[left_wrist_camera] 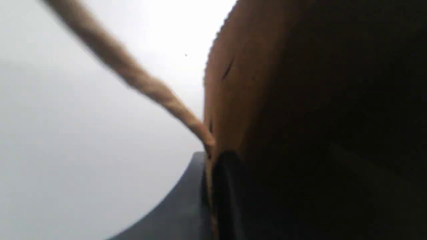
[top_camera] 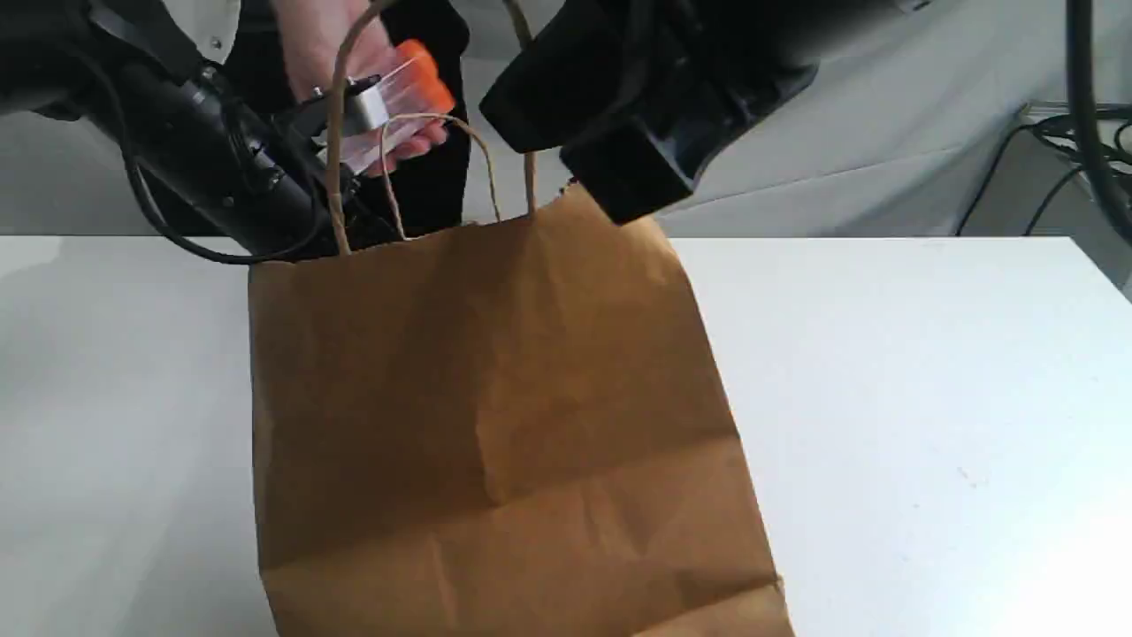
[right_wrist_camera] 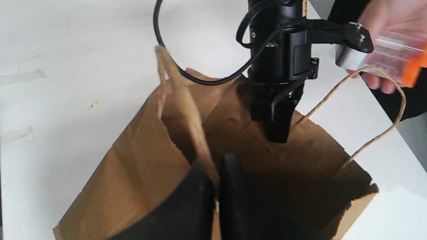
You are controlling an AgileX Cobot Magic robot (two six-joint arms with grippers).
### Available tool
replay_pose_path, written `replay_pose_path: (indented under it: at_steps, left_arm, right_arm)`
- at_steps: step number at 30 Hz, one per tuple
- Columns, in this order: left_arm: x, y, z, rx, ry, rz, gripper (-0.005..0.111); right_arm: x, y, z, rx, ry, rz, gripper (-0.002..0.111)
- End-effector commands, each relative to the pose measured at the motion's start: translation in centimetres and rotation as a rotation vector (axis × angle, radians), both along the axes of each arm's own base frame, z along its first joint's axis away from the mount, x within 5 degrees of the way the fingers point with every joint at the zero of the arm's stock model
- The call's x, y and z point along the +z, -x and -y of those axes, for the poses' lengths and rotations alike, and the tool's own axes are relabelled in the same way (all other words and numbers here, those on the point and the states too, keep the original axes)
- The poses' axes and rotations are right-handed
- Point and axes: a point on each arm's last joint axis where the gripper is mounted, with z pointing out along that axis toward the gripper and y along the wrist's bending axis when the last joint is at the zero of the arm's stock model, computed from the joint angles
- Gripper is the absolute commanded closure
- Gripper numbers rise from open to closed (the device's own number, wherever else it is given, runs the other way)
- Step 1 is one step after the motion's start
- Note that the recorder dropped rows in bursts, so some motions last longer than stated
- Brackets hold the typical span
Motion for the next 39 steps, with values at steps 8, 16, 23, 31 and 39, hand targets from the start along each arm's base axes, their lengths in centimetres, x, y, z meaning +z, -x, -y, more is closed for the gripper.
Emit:
replay_pose_path:
  at_steps: [8, 16, 23, 31, 39]
  left_arm:
    - [-0.3, -0.6, -1.2, 0.046, 0.028, 0.002, 0.107]
    - [-0.1, -0.6, -1.1, 0.047, 0.056, 0.005, 0.107]
    - [0.0, -0.7, -1.0, 0.047, 0.067, 0.007, 0.107]
    - [0.4, -0.6, -1.0, 0.037, 0.071, 0.023, 0.107]
    - [7.3, -0.8, -1.2, 0.027, 0.053, 0.244, 0.107]
  right_arm:
    - [0.6, -0.5, -0.4, -0.026, -0.063, 0.040, 0.108]
    - [0.5, -0.6, -0.4, -0.026, -0.059, 0.041, 0.108]
    - [0.5, -0.6, -0.4, -0.026, -0.059, 0.041, 0.108]
    - [0.5, -0.6, -0.4, -0.026, -0.059, 0.041, 0.108]
    - [0.9, -0.9, -0.6, -0.047, -0.102, 0.086, 0.108]
